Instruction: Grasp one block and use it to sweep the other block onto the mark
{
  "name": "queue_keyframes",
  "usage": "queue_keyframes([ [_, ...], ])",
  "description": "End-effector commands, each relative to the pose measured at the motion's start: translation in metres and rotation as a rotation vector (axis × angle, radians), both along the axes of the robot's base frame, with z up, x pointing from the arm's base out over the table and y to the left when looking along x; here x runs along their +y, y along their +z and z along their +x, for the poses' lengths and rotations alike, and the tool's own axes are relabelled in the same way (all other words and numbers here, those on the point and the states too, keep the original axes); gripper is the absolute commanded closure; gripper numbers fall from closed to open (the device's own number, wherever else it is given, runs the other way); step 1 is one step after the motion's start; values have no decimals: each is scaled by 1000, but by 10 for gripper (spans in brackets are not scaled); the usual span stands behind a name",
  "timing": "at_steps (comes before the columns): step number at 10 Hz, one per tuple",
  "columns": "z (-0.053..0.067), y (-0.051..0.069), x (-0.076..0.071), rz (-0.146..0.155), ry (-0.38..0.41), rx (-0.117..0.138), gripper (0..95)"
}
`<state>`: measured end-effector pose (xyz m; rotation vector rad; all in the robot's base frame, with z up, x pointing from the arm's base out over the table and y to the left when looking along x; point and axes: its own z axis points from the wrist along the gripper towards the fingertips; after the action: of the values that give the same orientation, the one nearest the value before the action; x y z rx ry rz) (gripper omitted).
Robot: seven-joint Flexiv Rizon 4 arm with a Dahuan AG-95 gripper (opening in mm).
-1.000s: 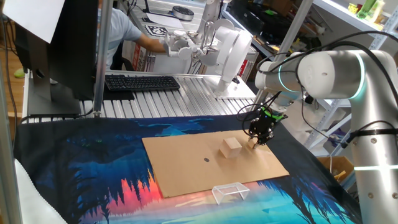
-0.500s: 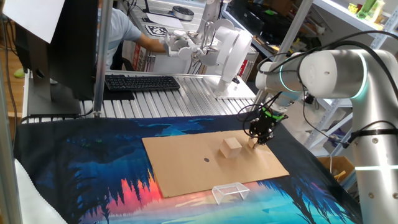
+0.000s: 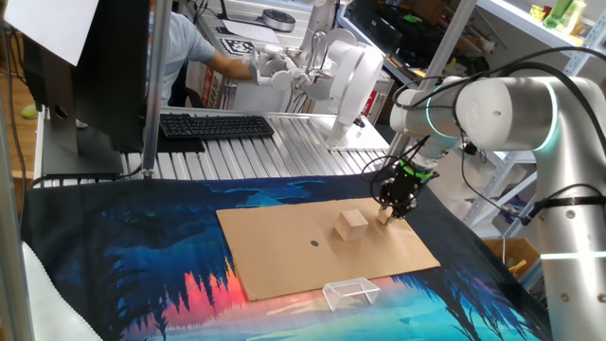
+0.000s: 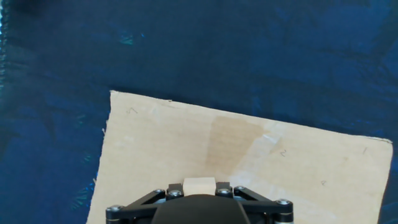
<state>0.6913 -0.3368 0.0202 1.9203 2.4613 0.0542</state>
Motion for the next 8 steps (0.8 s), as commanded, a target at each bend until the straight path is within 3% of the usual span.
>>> queue_keyframes([
  [1, -5, 3, 4, 15, -1, 9, 950],
  [5, -13, 8, 15, 21, -3, 37, 950],
  [8, -27, 7, 36, 26, -41, 51, 950],
])
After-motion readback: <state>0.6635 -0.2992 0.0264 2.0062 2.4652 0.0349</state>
